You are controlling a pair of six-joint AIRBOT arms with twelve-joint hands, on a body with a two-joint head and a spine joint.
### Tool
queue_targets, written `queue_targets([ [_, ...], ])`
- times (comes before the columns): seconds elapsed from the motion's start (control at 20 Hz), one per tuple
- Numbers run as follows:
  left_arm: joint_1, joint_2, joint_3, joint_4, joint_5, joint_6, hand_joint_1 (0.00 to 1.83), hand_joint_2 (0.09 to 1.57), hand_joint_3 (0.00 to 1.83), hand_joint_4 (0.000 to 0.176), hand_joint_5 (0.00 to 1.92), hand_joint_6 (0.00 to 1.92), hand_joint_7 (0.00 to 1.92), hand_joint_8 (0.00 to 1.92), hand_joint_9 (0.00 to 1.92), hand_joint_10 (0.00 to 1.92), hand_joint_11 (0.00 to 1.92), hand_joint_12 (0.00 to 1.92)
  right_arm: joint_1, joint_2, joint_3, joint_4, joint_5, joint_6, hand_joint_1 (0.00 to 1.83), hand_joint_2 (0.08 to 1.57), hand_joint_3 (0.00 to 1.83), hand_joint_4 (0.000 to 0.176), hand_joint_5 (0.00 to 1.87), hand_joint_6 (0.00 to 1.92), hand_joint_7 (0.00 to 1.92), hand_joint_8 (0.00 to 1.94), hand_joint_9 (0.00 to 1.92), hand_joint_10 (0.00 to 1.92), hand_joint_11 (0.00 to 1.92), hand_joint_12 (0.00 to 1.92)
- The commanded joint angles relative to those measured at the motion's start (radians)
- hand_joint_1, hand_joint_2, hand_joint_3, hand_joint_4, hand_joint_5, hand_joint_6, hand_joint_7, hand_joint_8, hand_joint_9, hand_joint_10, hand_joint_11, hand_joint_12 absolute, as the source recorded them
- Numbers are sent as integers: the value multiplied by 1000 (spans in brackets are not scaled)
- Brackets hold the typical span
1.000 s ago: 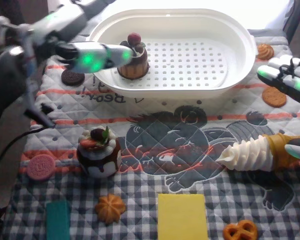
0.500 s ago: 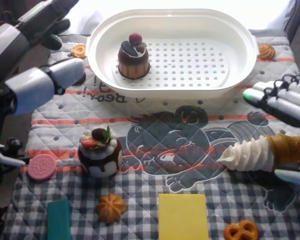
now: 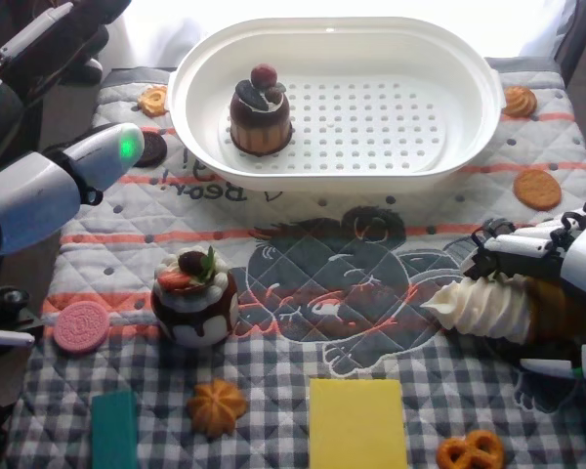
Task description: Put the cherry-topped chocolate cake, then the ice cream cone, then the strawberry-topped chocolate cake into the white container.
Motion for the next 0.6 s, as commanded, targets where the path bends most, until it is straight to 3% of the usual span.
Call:
queue_targets([
  [0.0,1,12,-3,15,-135,-4,736,1350,2,106,156,4,99,2,175,38,0,1017,19,5,2,-18,107,-4,1215,1260,7,0,582,1423,823,1405,858,1429,790,1709],
  [0.05,9,15,-6,14,-137,-4,761,1338,0,101,172,9,106,4,183,38,0,1008,38,16,-2,-33,128,-4,1315,1244,0,0,568,1401,784,1358,829,1493,723,1676],
  [0.1,12,16,-7,13,-137,-4,767,1335,0,84,177,10,111,6,184,37,0,1004,45,20,-3,-38,137,-4,1337,1240,0,0,572,1367,773,1367,826,1512,728,1681],
  [0.15,17,18,-9,12,-139,-4,768,1337,0,79,174,8,104,2,169,30,0,1002,65,28,-4,-49,152,-4,1216,1274,3,0,585,1370,784,1521,754,1600,688,1873],
  [0.2,22,19,-12,8,-142,-4,765,1335,0,78,176,9,101,1,167,28,0,1002,87,32,-2,-55,158,-10,1187,1290,5,0,582,1375,766,1594,721,1680,692,1911],
  [0.25,29,19,-15,0,-139,-4,787,1332,0,53,175,4,102,1,178,27,0,1093,123,32,4,-56,158,-30,1197,1275,0,0,618,1292,800,1576,816,1690,794,1921],
  [0.3,38,19,-17,-5,-139,-4,783,1336,1,46,167,0,89,0,171,23,0,1108,153,30,11,-56,157,-46,1193,1276,0,0,597,1356,811,1529,815,1620,738,1921],
  [0.45,55,18,-23,-13,-143,-4,767,1341,1,44,170,4,54,0,165,17,0,1067,254,5,47,-58,123,-85,1187,1270,0,0,633,1319,801,1534,733,1580,638,1921],
  [0.55,66,17,-26,-19,-147,-4,796,1341,0,46,171,3,52,1,170,17,0,1041,335,-29,92,-57,64,-112,1140,1290,1,0,605,1429,750,1521,636,1473,541,1838],
])
